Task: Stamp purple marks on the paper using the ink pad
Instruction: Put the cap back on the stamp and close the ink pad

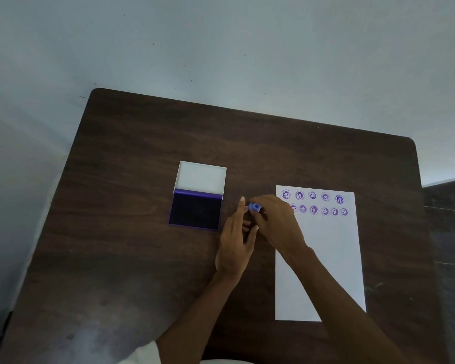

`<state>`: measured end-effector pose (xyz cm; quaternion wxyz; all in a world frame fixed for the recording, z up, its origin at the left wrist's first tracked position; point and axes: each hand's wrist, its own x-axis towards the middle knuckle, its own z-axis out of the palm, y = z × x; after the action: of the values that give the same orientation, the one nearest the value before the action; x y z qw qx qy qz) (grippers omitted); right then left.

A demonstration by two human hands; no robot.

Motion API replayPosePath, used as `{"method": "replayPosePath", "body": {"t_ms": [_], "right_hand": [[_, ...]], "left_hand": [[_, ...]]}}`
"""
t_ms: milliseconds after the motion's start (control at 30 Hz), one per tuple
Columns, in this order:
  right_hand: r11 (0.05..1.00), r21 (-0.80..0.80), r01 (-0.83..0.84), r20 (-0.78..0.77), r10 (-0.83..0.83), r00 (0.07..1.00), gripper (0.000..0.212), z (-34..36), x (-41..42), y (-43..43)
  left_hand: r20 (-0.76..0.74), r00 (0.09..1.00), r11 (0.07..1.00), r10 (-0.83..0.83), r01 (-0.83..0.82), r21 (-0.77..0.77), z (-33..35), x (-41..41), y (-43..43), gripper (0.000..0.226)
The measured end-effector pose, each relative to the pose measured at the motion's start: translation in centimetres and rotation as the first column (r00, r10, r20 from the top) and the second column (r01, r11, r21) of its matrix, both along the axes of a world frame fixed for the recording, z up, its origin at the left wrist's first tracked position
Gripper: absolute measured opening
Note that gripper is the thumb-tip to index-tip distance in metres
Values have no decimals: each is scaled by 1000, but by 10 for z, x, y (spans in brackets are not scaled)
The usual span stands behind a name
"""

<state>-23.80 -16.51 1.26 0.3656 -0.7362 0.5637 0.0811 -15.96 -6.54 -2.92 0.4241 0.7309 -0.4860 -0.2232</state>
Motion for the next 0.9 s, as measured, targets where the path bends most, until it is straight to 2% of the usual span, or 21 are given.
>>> {"method": "replayPosePath", "body": {"t_ms": [100,400,533,733,833,900], "right_hand": [[999,33,-30,-25,31,999,44,0,3,0],[996,-79,48,-4,-49,999,35,-5,2,3],[988,-151,-6,-17,3,1000,28,2,5,-5],[988,-151,1,-13,-3,1000,26,6,5,0],[980,-195,43,38,-37,999,25,4,3,13],[973,-214,87,76,-73,994,24,5,2,20]], "left_hand": [[11,1000,1000,7,-7,-4,-3,0,-1,64],[10,1000,1000,13,-12,-10,-7,-2,0,64],[24,1000,1000,11,-11,-14,-5,-2,0,62],[-48,999,1000,-6,7,21,6,2,1,61],[-113,994,999,-2,8,52,13,5,4,58],[-103,995,999,-13,16,31,21,12,10,53]]}}
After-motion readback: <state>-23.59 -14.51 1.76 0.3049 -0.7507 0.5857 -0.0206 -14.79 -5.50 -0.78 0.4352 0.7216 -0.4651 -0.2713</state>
